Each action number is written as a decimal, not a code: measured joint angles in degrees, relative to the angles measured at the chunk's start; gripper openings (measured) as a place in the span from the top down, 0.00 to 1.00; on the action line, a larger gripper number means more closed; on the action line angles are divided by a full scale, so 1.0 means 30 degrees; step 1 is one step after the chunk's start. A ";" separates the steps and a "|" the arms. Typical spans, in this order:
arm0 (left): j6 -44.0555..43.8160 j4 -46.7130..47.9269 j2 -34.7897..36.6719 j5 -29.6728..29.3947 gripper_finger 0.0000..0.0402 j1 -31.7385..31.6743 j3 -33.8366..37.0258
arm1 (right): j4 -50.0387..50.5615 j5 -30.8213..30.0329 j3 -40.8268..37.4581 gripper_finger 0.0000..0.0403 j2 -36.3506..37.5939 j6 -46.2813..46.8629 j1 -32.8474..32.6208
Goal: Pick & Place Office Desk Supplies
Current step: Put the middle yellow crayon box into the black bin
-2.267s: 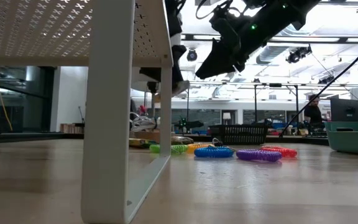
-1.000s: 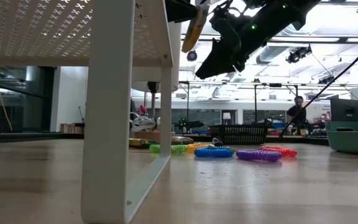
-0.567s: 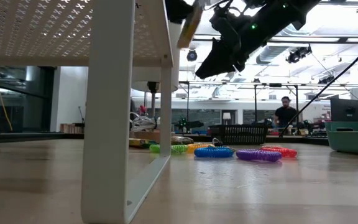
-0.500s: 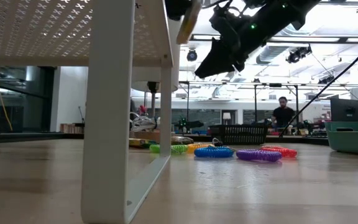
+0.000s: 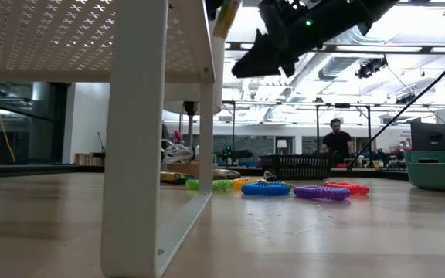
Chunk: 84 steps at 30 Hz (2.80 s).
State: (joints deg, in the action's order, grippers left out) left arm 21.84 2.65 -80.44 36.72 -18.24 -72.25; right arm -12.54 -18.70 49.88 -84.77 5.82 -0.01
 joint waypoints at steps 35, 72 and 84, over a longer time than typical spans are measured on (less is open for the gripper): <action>-0.2380 -0.2380 0.0007 0.1191 0.68 0.0036 0.0000 | -0.3631 -0.5636 0.0002 0.43 0.1435 -0.4404 -0.2242; -0.2795 -0.4514 0.0007 0.1249 0.68 0.0837 0.0000 | -0.9085 -0.0616 0.0002 0.42 0.1406 -0.6453 -0.1498; -0.2788 -0.4514 0.0007 0.1227 0.68 0.0925 0.0000 | -0.9063 -0.0652 0.0002 0.52 0.1406 -0.6402 -0.1443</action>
State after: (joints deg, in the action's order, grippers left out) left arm 13.47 -10.90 -80.42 40.40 -15.46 -72.25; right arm -39.72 -20.65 49.89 -80.55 -13.39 -4.34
